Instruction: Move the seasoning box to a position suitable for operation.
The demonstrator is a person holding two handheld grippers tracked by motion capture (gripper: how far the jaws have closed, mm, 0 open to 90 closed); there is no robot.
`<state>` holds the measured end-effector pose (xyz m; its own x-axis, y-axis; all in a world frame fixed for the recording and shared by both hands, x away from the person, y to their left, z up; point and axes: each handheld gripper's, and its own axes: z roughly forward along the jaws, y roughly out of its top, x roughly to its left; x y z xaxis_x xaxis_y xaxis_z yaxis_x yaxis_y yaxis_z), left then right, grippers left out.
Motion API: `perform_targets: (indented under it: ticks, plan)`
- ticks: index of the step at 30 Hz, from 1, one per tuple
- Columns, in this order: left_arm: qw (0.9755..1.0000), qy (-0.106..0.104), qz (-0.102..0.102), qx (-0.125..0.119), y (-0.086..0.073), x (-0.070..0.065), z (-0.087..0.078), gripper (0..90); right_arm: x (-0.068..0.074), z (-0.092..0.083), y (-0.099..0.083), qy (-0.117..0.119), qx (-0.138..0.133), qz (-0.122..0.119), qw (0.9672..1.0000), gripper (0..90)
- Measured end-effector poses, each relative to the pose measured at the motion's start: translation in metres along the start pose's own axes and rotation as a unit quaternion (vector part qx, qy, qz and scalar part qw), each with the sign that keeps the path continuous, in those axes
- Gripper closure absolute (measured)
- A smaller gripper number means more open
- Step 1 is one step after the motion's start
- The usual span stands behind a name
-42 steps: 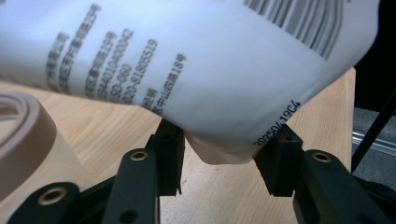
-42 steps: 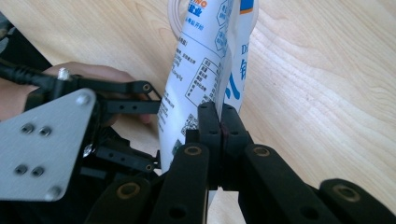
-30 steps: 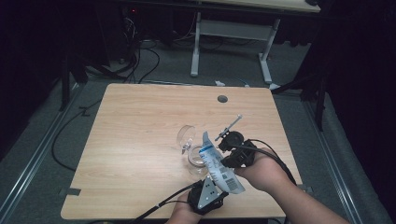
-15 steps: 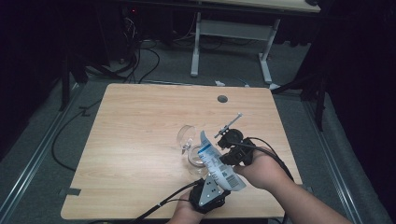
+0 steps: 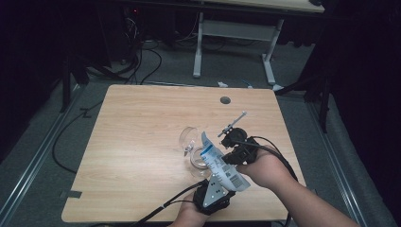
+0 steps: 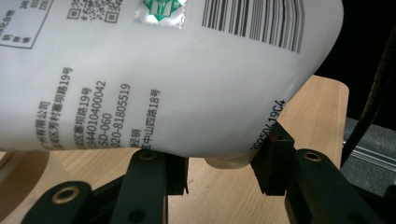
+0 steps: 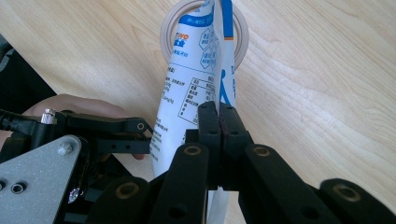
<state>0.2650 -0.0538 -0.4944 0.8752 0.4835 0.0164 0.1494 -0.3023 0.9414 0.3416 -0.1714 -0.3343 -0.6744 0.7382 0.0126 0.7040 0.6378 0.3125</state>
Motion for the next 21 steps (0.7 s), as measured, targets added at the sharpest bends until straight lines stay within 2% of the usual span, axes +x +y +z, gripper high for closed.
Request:
perform_targets:
  ticks: [21]
  plan:
    - [0.9999, -0.006, -0.007, -0.010, 0.0053, 0.0019, -0.0008, 61.4, 0.0018, -0.0007, 0.0105, -0.011, 0.004, -0.012, 0.9999, 90.0]
